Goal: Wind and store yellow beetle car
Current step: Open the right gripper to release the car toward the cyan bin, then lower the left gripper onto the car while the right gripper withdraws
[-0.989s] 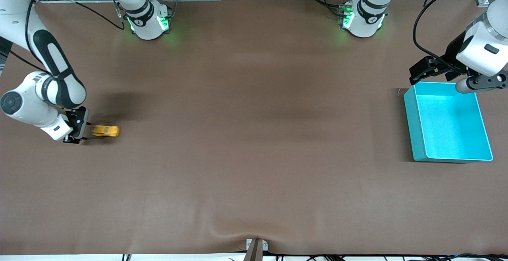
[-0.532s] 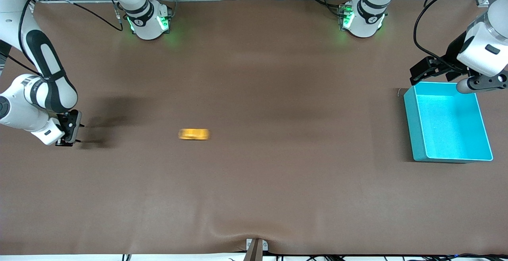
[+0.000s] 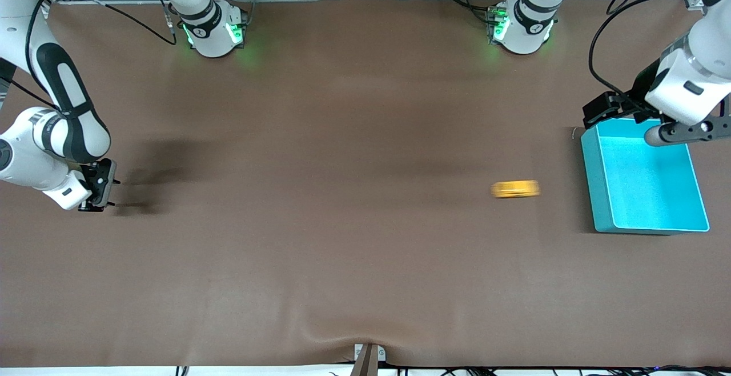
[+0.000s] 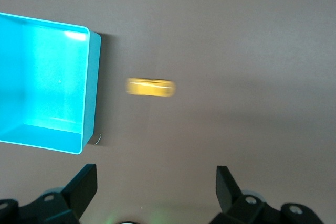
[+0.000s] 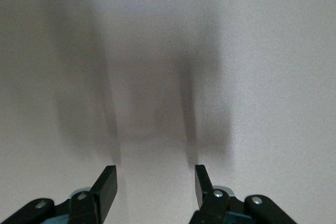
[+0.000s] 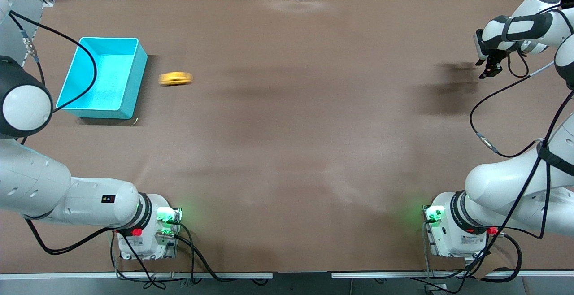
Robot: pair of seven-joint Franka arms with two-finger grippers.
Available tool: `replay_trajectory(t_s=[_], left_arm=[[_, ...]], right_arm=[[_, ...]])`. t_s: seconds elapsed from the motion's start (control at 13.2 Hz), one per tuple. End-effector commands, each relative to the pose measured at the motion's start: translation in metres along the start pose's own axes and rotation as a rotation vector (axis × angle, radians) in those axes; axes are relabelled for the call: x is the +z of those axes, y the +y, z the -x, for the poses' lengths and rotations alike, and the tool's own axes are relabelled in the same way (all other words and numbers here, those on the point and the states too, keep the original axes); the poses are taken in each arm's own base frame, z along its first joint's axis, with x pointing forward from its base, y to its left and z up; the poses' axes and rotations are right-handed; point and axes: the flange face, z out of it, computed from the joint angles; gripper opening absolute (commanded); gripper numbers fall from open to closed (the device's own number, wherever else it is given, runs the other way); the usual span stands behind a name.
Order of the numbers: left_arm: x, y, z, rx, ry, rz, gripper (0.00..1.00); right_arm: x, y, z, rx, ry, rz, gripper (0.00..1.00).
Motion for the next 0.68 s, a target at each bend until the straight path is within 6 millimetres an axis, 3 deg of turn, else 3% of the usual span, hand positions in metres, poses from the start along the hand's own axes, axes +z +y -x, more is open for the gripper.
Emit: replay_trajectory(t_s=[0.0,0.15,0.3,0.38,0.46,0.61], left_arm=[[0.011,-0.001,-0.006,-0.014,-0.020,0.000,1.00],[0.026,-0.002,-0.011,-0.017,-0.039,-0.004,1.00],[0.052,-0.002,-0.015,-0.019,-0.053,-0.019,1.00],[0.070,-0.004,-0.017,-0.023,-0.057,-0.037,1.00],[0.094,-0.013,-0.021,-0.040,-0.062,-0.052,1.00],[0.141,-0.026,-0.023,-0.078,-0.070,-0.053,1.00]], right_arm=[[-0.007,0.009,0.003,-0.006,0.001,0.011,0.68],[-0.027,0.024,-0.005,0.000,0.022,0.041,0.68],[-0.064,0.046,-0.004,0.072,0.111,0.037,0.69],[-0.084,0.056,-0.008,0.103,0.157,0.032,0.75],[-0.109,0.067,-0.010,0.134,0.202,0.049,1.00],[-0.150,0.083,-0.021,0.161,0.243,0.069,1.00]])
